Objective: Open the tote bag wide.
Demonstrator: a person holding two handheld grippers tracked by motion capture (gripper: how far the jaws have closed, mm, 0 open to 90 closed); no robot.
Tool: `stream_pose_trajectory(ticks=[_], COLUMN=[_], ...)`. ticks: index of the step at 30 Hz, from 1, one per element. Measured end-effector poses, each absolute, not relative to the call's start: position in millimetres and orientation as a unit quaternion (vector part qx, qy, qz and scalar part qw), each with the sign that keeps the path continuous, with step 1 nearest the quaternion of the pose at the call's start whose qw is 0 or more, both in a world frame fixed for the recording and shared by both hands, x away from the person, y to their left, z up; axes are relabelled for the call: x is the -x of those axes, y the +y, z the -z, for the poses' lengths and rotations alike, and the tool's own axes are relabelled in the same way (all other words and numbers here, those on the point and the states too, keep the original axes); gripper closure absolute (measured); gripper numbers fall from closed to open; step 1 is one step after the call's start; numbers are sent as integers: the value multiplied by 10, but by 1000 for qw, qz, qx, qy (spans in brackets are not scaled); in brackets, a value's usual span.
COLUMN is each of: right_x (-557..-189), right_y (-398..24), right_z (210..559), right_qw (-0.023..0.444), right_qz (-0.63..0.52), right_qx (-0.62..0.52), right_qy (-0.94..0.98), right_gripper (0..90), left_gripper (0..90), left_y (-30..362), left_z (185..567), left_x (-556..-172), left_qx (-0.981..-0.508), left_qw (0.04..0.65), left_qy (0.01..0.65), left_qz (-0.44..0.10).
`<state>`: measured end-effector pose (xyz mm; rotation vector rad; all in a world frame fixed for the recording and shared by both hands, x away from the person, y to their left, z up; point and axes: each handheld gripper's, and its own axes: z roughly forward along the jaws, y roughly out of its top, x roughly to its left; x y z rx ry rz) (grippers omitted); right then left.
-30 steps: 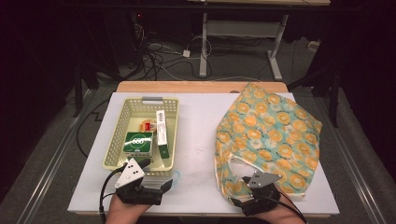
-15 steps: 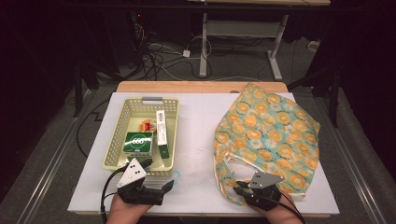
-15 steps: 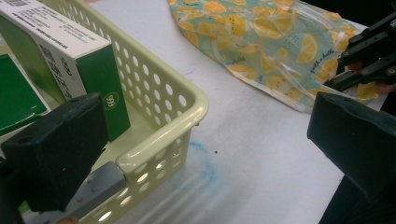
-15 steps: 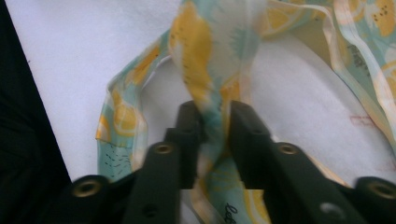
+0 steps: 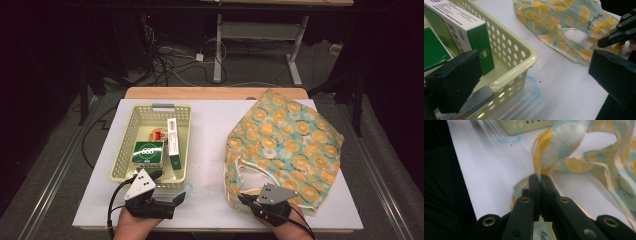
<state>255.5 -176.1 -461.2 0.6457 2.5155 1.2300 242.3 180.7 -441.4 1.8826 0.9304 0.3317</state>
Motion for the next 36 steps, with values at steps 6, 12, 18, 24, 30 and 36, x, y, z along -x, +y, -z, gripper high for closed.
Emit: stream_pose_trajectory(ticks=[6, 12, 18, 24, 30, 36], right_x=[-2554, -2542, -2583, -2696, -2807, -2960], right_y=[-1548, -1344, -1204, -1346, -1699, -2068], right_z=[4556, 4450, 4230, 4176, 4140, 4098], right_qw=[131, 119, 113, 126, 144, 168], right_qz=[-436, -463, -497, -518, -523, -528], right_qx=[-203, -191, -182, -192, -225, -270], right_qy=[867, 858, 841, 824, 809, 787], right_gripper=[898, 897, 897, 896, 892, 886], left_gripper=[0, 0, 0, 0, 0, 0], left_y=[1845, 1863, 1887, 1895, 1862, 1834], left_z=[4417, 4403, 4400, 4409, 4435, 4416], left_x=[-2433, -2420, -2405, -2401, -2413, -2402], left_qx=[-772, -770, -767, -767, -773, -772], left_qw=[486, 488, 489, 488, 481, 485], left_qy=[386, 387, 391, 392, 389, 385], left_qz=[-138, -141, -143, -143, -141, -143])
